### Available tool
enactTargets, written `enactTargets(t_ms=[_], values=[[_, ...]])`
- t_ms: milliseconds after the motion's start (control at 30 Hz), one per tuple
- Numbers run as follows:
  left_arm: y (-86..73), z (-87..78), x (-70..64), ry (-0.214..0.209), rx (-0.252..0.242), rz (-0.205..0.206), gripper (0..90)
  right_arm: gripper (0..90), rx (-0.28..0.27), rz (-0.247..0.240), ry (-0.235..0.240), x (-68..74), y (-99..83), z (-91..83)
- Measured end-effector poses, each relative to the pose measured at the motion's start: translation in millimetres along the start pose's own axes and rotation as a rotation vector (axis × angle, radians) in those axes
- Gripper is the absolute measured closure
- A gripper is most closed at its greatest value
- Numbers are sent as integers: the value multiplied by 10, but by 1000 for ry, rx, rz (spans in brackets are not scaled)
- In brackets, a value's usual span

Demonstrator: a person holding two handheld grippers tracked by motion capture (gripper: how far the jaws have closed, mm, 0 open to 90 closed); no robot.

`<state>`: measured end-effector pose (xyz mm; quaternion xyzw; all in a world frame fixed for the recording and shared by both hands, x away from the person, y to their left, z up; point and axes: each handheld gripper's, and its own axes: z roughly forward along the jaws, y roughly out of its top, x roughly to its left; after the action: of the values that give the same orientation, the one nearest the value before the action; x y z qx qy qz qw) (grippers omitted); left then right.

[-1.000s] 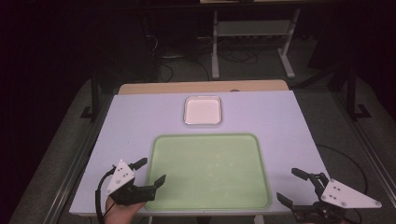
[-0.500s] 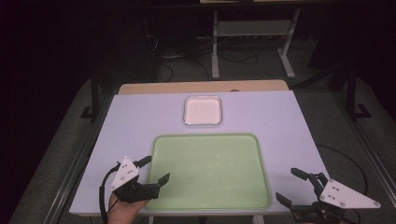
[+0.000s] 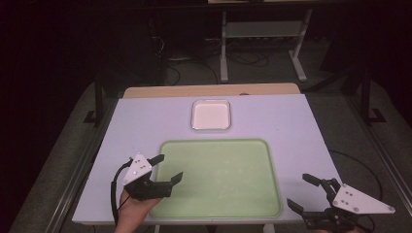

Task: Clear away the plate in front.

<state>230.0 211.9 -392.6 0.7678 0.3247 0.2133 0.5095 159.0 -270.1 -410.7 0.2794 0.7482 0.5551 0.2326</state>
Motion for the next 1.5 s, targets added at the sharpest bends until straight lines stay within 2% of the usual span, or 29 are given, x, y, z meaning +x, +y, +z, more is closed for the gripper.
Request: enactTargets(t_ms=[467,733,967,1100,1200,1500], values=[[190,299,93,-20,36,18,156,134,5,0,6,-1,9,22],[276,501,151,-14,59,29,158,134,1,-1,8,-5,17,4],[338,641,207,8,67,38,159,135,-2,-5,3,-15,25,-13],[362,700,252,12,78,26,163,135,-2,1,5,-29,26,-12],[380,732,278,7,67,23,213,135,1,-7,4,-26,31,-6],[569,898,373,32,73,33,198,135,6,-13,2,-26,42,8]])
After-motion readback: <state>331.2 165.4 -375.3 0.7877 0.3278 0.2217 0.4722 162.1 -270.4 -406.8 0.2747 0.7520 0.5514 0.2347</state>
